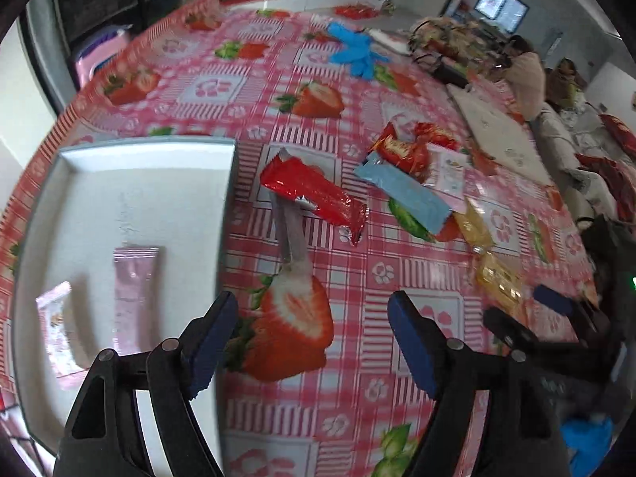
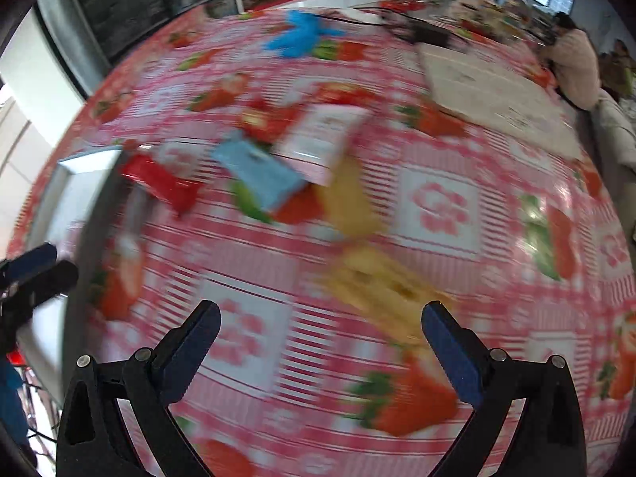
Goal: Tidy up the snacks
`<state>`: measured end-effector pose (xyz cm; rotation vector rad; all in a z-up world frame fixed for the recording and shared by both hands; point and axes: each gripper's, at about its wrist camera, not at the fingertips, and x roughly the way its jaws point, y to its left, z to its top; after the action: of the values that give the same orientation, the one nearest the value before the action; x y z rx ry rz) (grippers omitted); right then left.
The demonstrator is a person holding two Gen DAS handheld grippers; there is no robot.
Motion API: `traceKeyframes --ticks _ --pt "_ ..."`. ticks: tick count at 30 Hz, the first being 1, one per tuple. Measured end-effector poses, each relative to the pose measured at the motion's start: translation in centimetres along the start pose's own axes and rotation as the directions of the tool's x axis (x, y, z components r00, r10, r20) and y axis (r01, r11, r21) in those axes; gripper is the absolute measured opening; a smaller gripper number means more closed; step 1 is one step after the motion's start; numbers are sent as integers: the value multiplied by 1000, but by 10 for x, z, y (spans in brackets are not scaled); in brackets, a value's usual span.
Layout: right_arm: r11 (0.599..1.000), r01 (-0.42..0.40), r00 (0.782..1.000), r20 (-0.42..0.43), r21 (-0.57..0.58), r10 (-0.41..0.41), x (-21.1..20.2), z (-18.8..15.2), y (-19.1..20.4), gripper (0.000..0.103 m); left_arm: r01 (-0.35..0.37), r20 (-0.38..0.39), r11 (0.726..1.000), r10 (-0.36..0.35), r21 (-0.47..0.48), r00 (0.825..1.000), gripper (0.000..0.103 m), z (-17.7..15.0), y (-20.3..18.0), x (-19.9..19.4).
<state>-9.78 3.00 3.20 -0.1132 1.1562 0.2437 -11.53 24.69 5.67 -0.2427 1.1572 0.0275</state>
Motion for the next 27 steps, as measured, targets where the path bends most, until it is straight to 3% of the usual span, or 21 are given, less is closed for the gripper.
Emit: traceKeyframes --ticks 3,9,12,15,19,20,21,22,23,24,27 --pt "1000 11 1000 7 12 -12 0 -10 -20 102 -71 -9 997 71 -29 997 81 10 -7 23" --pt "1000 5 1000 24 -14 -4 6 -7 -30 102 -148 -56 987 144 -64 988 81 20 -12 55" --pt "999 -20 1000 17 -44 21 16 0 -26 102 -203 -32 978 202 -43 979 84 23 -17 59" --pt "996 -19 1000 9 -84 19 25 2 -20 102 -209 -4 977 209 -50 978 90 29 -14 63" --pt "992 -2 1000 -4 -129 1 36 4 -13 102 -208 34 977 209 -36 977 87 31 -20 66" --pt "991 1 1000 2 -131 -1 35 4 -12 100 -201 44 979 202 -27 978 81 29 -21 65" --pt "992 4 1000 11 -126 -3 34 5 -13 92 -190 54 982 190 -11 980 66 27 -25 62" --pt "993 8 1000 24 -117 -5 30 5 -14 77 -173 61 985 172 5 983 59 25 -28 60" --pt "994 10 1000 27 -107 -7 28 6 -17 71 -165 65 986 164 20 984 41 24 -32 59" --pt "995 5 1000 24 -97 -3 28 6 -19 67 -161 66 986 158 42 985 29 21 -37 58" --pt "998 2 1000 29 -64 0 23 2 -27 58 -123 60 989 119 78 991 23 3 -46 52"
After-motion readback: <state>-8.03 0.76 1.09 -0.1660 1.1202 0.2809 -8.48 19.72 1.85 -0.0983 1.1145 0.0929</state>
